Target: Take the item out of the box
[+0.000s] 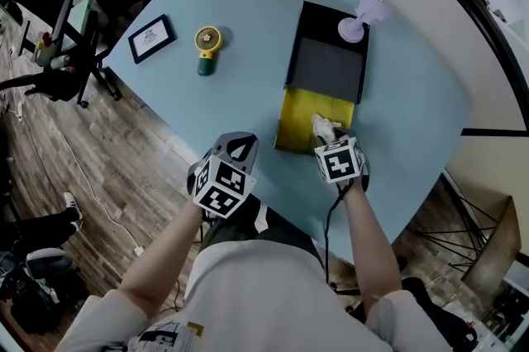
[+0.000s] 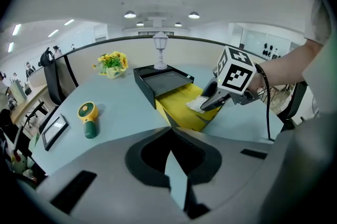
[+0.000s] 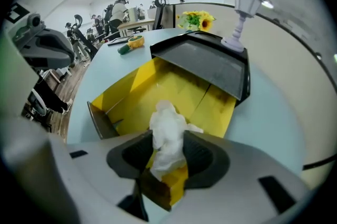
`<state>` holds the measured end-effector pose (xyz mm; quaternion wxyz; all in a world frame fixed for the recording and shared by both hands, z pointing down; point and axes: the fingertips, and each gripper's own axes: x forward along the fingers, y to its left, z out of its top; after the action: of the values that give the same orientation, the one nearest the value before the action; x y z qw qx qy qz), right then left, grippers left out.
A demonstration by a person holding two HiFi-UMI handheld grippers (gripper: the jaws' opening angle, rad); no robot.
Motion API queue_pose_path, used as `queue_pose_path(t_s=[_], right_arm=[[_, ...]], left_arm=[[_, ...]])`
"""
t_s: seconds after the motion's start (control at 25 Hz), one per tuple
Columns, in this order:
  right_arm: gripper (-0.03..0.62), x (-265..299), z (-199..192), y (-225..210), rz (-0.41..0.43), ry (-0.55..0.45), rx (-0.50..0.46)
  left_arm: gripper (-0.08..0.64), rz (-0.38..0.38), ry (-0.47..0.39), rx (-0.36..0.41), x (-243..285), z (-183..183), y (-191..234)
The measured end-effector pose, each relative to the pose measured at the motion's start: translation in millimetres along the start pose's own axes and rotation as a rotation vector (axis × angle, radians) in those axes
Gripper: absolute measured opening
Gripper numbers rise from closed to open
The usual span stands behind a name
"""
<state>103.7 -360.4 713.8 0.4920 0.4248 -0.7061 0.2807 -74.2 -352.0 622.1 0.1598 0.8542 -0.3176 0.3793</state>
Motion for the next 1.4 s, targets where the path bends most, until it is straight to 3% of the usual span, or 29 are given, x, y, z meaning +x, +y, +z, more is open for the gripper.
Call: queue_pose_path(t_s=[0.2,0.48,0.68,0.92,1.12,1.4], right_arm=[[0.109,-8,4,7,0.002,-0.027,0.018],[0.087,-49,30,14,0.020,-0.155,0.083],[0.086,-103,59,5,0.023,-0.300,0.114],[0.087,-180,94,-4,0.002,-0.481,0.111],[0.087,-248,118,-1,-0.013,-0.634,0.087],[0.089,-342,142,4,-0.039,-0.859,0.069]], left_arm=[[0.003,0.019,-0.010,-0.006,-13,-3,3],[0.003,0.055,-0.049,0.006,-40,6,11],[0.002,0.089,-0.093,0.021,-64,23,16],[0.003,0.129,-0.175,0.054,-98,58,18],[0.002,0.206,-0.298,0.083,-137,99,26],[0.003,0.251,-0.440,0.138,-195,155,28]])
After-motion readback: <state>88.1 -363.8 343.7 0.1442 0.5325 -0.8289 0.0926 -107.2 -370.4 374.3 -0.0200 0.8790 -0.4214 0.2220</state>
